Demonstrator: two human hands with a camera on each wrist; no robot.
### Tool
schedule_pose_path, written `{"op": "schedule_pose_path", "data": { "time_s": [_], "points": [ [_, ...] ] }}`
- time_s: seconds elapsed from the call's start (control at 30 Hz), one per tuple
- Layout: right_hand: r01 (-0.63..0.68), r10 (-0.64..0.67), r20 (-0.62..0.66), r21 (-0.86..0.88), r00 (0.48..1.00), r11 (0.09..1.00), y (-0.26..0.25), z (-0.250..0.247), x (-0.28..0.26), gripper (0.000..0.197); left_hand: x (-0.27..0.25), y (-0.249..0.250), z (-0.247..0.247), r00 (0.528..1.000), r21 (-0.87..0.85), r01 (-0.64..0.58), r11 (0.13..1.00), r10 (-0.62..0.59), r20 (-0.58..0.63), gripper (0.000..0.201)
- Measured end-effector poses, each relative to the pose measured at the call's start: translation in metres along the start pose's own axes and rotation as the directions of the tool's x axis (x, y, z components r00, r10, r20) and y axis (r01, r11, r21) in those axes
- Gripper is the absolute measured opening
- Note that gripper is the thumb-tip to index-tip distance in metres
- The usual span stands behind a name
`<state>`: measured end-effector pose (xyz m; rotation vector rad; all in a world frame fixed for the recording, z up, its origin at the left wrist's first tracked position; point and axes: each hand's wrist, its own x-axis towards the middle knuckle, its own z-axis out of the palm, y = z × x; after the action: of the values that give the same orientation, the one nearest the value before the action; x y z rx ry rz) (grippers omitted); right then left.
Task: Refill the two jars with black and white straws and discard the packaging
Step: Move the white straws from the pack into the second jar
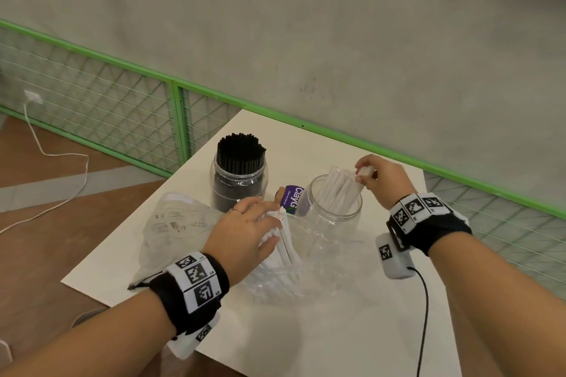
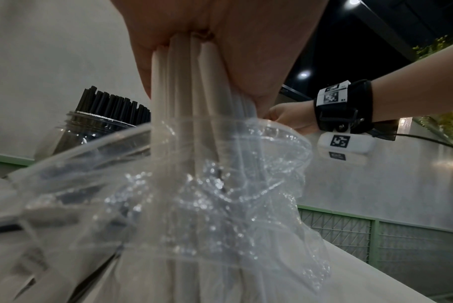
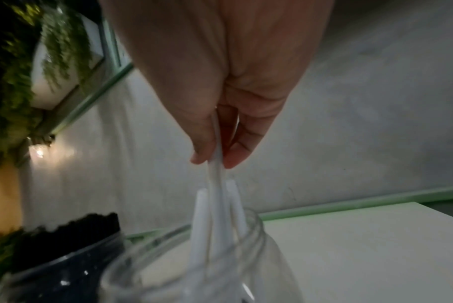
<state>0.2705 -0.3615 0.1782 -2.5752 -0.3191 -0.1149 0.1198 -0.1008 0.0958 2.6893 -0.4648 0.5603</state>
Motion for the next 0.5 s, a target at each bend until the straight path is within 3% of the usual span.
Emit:
{"op": "schedule_pose_path", "data": {
  "time_s": [0.13,0.27,0.33,0.4,0.43,0.5],
  "points": [
    [-0.016,0.017,0.016,-0.070,1.000,0.997,0.019,0.020,0.001,0.028,0.000,0.001,0.000,1.000,-0.003,0.009,1.000,-0.009,-0.006,0.028],
    [-0.002,-0.005,-0.093,-0.074,0.996,0.997,0.026,0.031,-0.003,0.048,0.001,0.001,0.000,1.000,-0.007,0.015,1.000,-0.015,0.000,0.029],
    [0.057,-0.068,-0.199,-0.064,0.978,0.996,0.019,0.028,-0.015,0.046,0.001,0.001,0.001,1.000,-0.007,0.022,1.000,-0.022,0.010,0.030],
    [0.200,-0.181,-0.259,0.045,0.949,0.979,0.005,0.027,-0.035,0.034,0.001,0.001,0.001,1.000,-0.006,0.023,1.000,-0.023,0.009,0.029],
    [0.254,-0.226,-0.209,0.113,0.951,0.961,-0.003,0.030,-0.049,0.028,0.002,0.002,0.001,1.000,-0.007,0.021,1.000,-0.021,0.005,0.029],
    [0.265,-0.278,0.037,0.206,0.960,0.942,-0.019,0.041,-0.077,0.029,0.003,0.003,0.001,1.000,-0.013,0.000,1.000,0.000,-0.012,0.027]
  ]
}}
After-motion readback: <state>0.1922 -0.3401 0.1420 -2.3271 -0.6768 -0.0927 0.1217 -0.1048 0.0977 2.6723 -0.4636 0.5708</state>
